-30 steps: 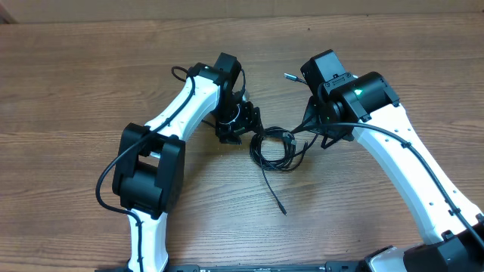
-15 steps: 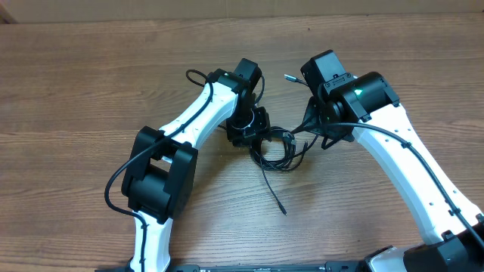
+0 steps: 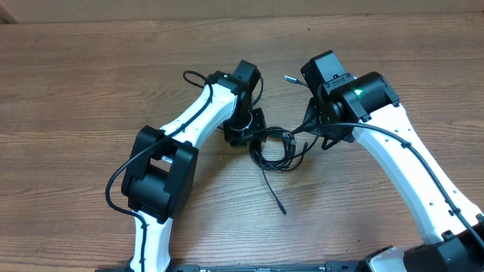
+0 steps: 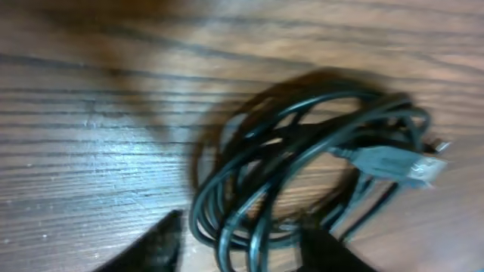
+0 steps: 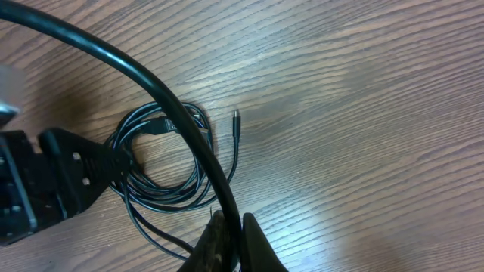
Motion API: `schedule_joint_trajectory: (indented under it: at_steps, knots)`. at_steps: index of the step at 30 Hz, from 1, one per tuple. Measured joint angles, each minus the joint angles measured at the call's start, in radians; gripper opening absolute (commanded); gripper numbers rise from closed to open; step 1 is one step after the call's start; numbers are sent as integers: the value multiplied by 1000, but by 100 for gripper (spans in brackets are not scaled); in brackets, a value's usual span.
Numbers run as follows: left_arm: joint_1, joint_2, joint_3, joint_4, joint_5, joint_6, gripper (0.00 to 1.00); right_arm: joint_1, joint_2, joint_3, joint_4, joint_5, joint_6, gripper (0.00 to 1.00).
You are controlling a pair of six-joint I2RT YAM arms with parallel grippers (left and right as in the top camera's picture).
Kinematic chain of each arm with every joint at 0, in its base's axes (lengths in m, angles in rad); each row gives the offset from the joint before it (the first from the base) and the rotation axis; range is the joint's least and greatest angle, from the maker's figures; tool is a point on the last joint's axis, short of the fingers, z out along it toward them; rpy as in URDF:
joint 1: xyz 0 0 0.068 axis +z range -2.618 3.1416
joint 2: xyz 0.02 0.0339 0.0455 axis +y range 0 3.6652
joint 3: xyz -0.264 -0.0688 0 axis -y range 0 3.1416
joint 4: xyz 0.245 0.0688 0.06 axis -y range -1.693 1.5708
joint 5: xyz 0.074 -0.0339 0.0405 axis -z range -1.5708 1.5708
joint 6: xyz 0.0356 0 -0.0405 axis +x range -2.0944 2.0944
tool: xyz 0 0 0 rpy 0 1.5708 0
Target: Untangle cables
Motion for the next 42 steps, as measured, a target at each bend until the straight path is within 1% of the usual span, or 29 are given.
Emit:
schedule_joint_trajectory:
  at_steps: [1, 3, 10, 12, 14, 18, 21, 29, 34, 36, 38, 42]
  knots:
    - [0, 0, -19, 15, 5, -1, 4, 0, 0, 0, 0, 0, 0, 4]
    - [0, 2, -47, 45, 17, 0, 4, 0, 0, 0, 1, -3, 0, 4]
    - [5, 2, -51, 113, 71, 17, 4, 0, 0, 0, 0, -2, -2, 4]
    - [12, 2, -43, 101, 77, 38, 4, 0, 0, 0, 1, 1, -5, 4]
    - [26, 6, -9, 57, 83, 66, 4, 0, 0, 0, 0, 6, -9, 4]
    - [84, 11, 131, -66, 89, 136, 4, 0, 0, 0, -5, 23, -15, 4]
    - [148, 12, 282, -179, 76, 189, 4, 0, 0, 0, -16, 46, -19, 4]
    - [295, 12, 709, -483, -60, 288, 4, 0, 0, 0, -29, 134, -19, 4]
    - [338, 12, 974, -632, -121, 323, 4, -6, 0, 0, -58, 209, -19, 3]
    - [346, 11, 1069, -684, -144, 328, 4, -29, 0, 0, -71, 241, -16, 4]
    - [352, 11, 1141, -702, -162, 340, 4, -67, 0, -1, -76, 260, -11, 4]
    - [351, -4, 1209, -704, -179, 350, 4, -199, 0, -23, -62, 282, -6, 4]
